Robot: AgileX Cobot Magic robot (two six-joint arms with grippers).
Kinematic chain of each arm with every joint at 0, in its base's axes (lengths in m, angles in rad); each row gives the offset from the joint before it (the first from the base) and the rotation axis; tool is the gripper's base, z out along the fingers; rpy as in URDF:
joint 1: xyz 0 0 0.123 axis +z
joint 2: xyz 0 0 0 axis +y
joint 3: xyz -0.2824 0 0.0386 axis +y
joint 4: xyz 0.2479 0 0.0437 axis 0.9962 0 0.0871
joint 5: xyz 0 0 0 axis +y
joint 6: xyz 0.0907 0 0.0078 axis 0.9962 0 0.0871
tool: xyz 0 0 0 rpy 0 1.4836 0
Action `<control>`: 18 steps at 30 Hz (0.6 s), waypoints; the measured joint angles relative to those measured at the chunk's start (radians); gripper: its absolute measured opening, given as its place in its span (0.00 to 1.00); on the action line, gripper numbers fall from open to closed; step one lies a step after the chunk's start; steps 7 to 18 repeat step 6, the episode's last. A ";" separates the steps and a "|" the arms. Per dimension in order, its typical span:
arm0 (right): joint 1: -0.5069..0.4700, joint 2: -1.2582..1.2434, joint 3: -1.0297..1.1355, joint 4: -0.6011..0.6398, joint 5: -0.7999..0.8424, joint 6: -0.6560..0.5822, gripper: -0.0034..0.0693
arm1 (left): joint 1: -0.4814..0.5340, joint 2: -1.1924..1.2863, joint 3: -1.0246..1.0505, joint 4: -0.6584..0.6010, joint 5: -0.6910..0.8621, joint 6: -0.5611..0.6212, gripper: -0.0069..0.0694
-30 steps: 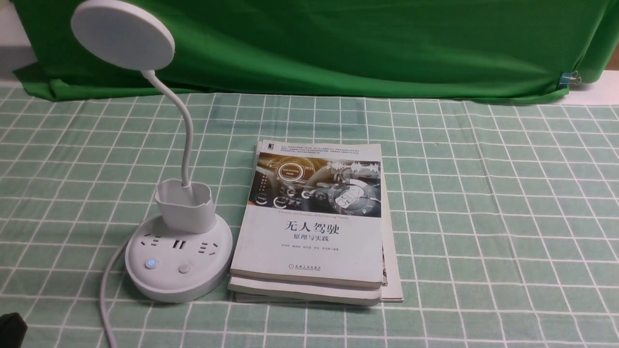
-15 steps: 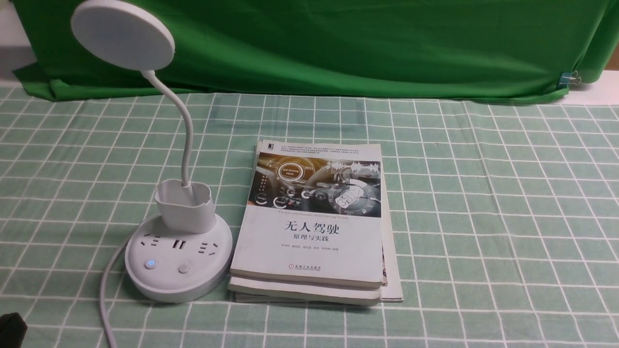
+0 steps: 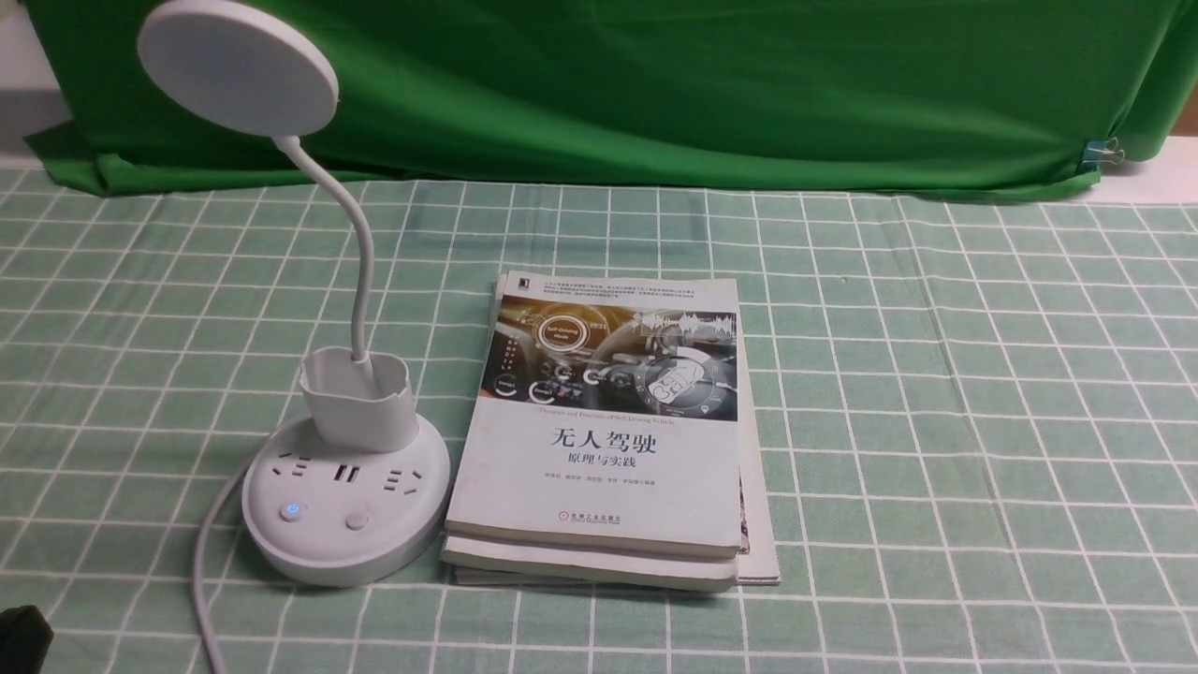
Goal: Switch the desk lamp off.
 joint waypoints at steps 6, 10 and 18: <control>0.000 0.000 0.000 0.000 0.000 0.000 0.38 | 0.000 0.000 0.000 0.000 0.000 0.002 0.09; 0.000 0.000 0.000 0.000 0.000 0.000 0.38 | 0.000 0.000 0.000 0.000 0.000 0.002 0.09; 0.000 0.000 0.000 0.000 0.000 0.000 0.38 | 0.000 0.000 0.000 0.000 0.000 0.002 0.09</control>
